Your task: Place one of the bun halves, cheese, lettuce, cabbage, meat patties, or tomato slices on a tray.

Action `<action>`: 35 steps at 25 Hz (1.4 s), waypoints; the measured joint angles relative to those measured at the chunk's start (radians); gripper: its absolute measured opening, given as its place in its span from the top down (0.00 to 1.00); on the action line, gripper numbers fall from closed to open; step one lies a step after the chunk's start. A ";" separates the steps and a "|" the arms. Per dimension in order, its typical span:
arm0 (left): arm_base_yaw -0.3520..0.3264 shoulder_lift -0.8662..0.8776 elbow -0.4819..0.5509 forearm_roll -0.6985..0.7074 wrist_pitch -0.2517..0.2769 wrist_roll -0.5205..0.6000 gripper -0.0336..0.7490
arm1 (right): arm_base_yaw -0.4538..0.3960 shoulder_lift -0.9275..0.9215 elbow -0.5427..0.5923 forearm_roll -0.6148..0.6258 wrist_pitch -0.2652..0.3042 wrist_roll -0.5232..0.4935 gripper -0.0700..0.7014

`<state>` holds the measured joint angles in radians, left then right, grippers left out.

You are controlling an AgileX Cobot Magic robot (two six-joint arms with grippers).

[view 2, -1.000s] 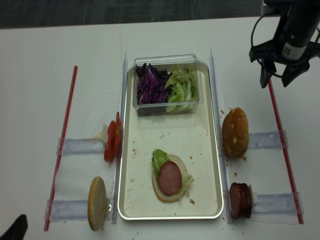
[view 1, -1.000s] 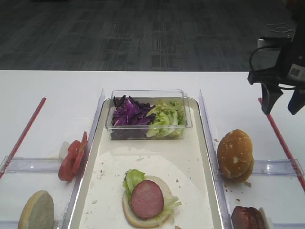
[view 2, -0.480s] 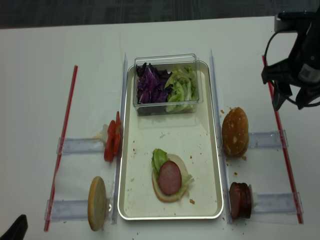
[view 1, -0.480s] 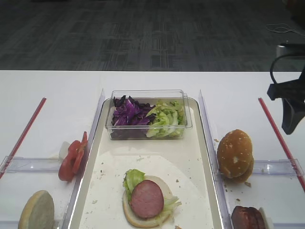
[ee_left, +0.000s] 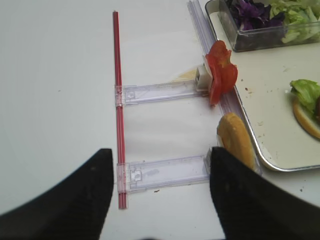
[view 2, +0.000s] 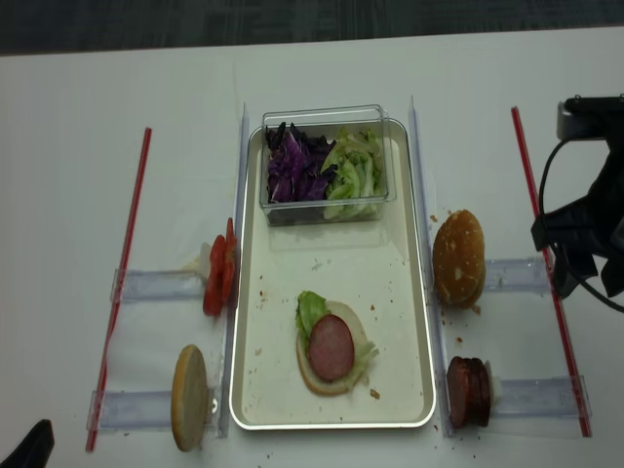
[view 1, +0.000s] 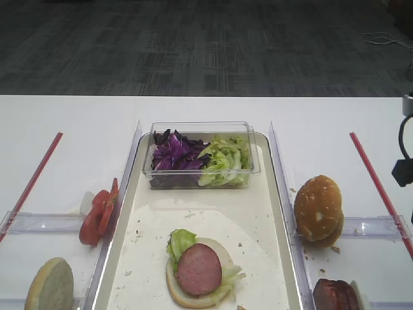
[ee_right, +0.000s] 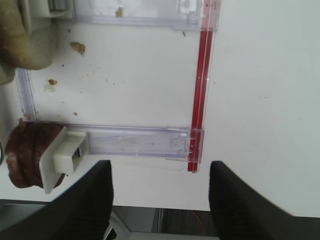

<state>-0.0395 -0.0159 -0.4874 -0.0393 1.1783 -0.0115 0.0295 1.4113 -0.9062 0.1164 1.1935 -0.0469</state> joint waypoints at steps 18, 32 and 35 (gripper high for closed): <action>0.000 0.000 0.000 0.000 0.000 0.000 0.41 | -0.002 -0.255 0.287 0.002 -0.093 -0.004 0.35; 0.000 0.000 0.000 0.000 0.000 0.000 0.41 | -0.002 -0.352 0.422 0.002 -0.144 -0.025 0.36; 0.000 0.000 0.000 0.000 0.000 0.000 0.41 | -0.002 -0.400 0.433 0.002 -0.139 -0.025 0.36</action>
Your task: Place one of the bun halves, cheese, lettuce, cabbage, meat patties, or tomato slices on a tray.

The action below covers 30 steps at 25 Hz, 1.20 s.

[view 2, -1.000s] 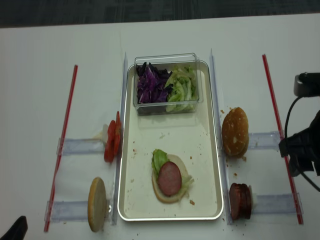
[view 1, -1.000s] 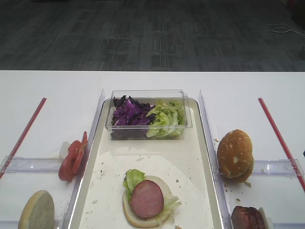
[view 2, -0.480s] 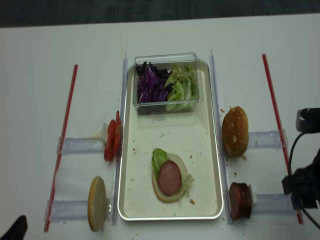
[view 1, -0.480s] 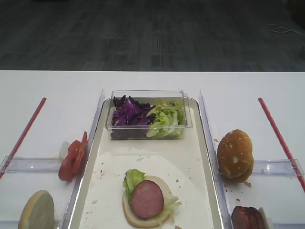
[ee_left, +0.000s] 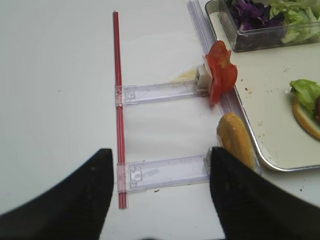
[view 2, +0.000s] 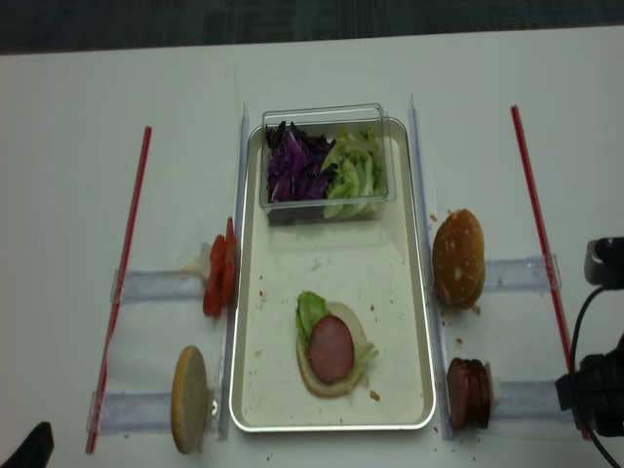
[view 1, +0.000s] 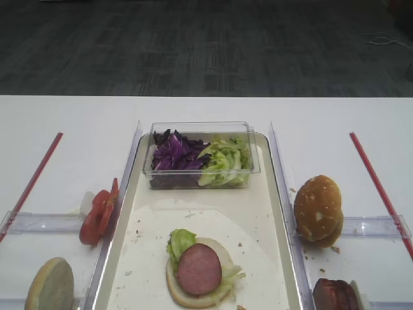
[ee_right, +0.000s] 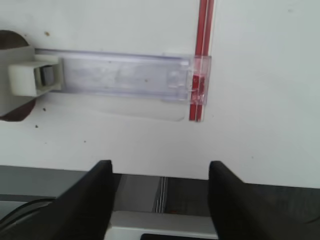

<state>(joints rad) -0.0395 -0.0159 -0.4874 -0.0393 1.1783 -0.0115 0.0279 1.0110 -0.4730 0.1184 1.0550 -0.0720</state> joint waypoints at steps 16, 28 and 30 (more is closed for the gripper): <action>0.000 0.000 0.000 0.000 0.000 0.000 0.41 | 0.000 -0.452 0.004 0.002 0.026 -0.001 0.38; 0.000 0.000 0.000 0.000 0.000 0.000 0.41 | 0.000 -0.760 0.004 0.002 0.045 0.000 0.38; 0.000 0.000 0.000 0.000 0.000 0.000 0.41 | 0.000 -0.797 0.004 0.002 0.045 -0.002 0.38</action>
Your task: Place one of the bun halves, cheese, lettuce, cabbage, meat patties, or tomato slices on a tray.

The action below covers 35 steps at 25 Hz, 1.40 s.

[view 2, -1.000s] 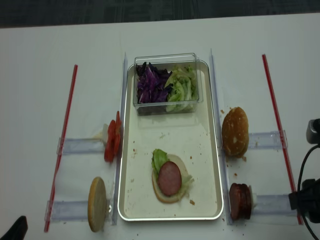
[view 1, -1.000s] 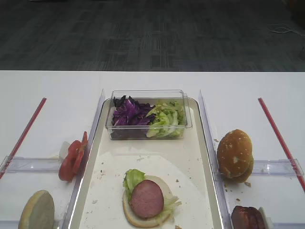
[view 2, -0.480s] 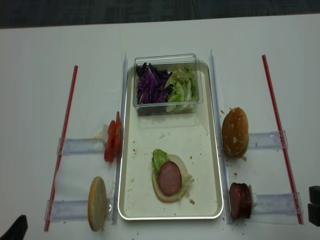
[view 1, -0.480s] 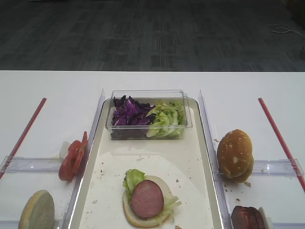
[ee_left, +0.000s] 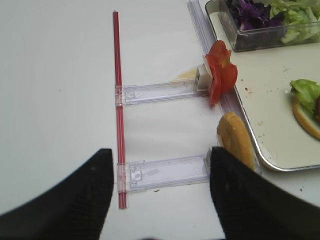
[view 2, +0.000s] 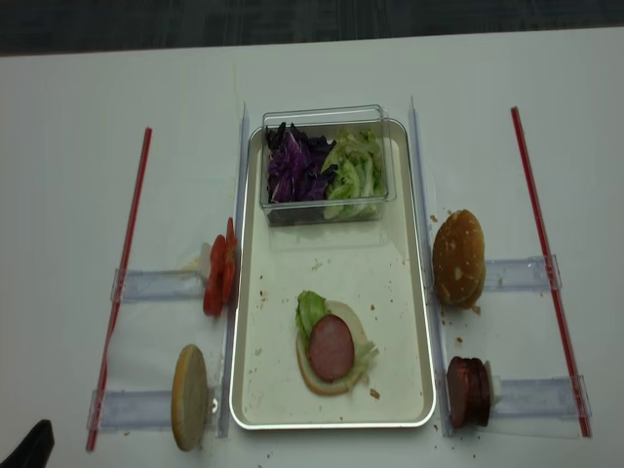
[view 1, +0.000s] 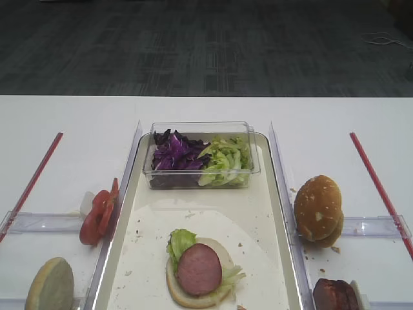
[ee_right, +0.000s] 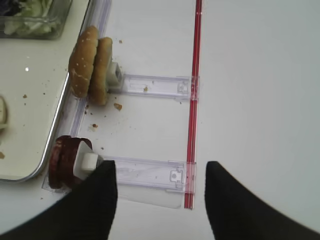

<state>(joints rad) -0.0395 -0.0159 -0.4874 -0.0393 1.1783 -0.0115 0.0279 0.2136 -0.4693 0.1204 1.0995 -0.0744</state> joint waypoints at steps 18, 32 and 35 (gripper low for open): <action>0.000 0.000 0.000 0.000 0.000 0.000 0.41 | -0.001 -0.230 0.000 -0.002 0.016 -0.023 0.38; 0.000 0.000 0.000 0.000 0.000 0.000 0.41 | -0.001 -0.230 0.000 -0.002 0.016 -0.026 0.38; 0.000 0.000 0.000 0.000 0.000 0.000 0.41 | -0.001 -0.230 0.000 -0.002 0.016 -0.026 0.38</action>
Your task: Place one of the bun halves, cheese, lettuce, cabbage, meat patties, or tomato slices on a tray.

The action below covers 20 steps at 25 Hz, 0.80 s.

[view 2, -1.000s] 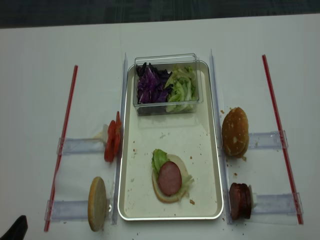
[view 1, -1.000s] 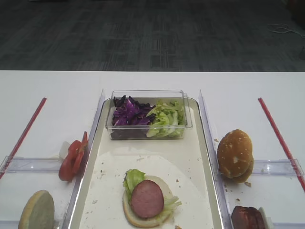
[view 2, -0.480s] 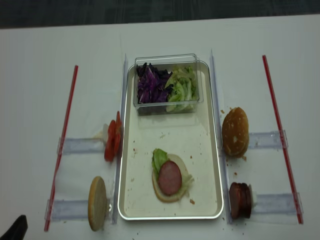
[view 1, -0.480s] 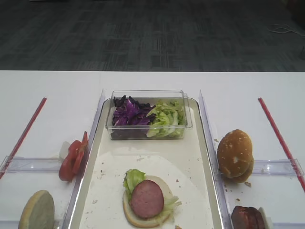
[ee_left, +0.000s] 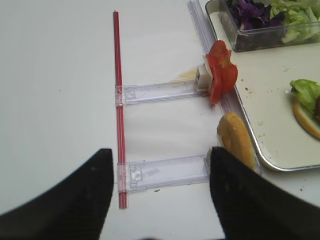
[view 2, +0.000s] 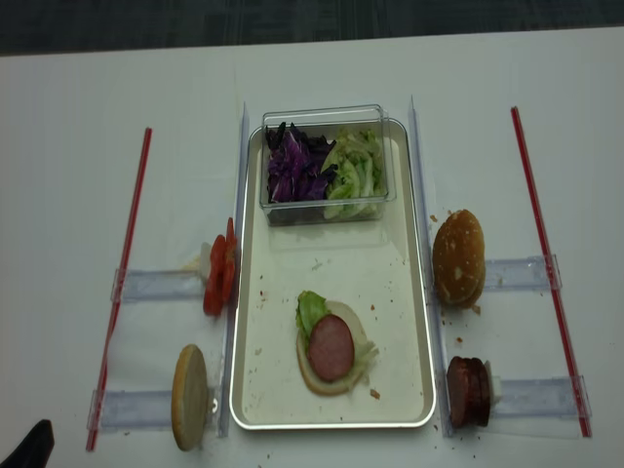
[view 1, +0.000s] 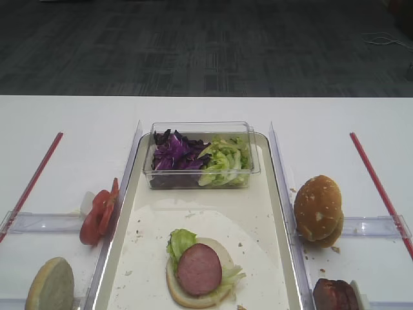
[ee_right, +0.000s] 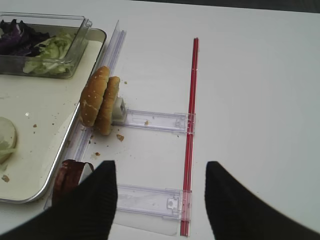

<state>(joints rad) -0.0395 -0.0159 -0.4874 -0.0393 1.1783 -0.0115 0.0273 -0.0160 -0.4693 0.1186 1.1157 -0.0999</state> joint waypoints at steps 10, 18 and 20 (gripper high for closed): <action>0.000 0.000 0.000 0.000 0.000 0.000 0.41 | 0.000 0.000 0.000 0.000 0.000 0.000 0.38; 0.000 0.000 0.000 0.000 0.000 0.000 0.41 | 0.000 0.000 0.000 0.000 0.000 0.000 0.38; 0.000 0.000 0.000 0.000 0.000 0.000 0.41 | 0.000 0.000 0.000 0.000 0.000 0.000 0.38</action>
<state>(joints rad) -0.0395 -0.0159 -0.4874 -0.0393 1.1783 -0.0115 0.0273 -0.0160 -0.4693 0.1186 1.1157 -0.0999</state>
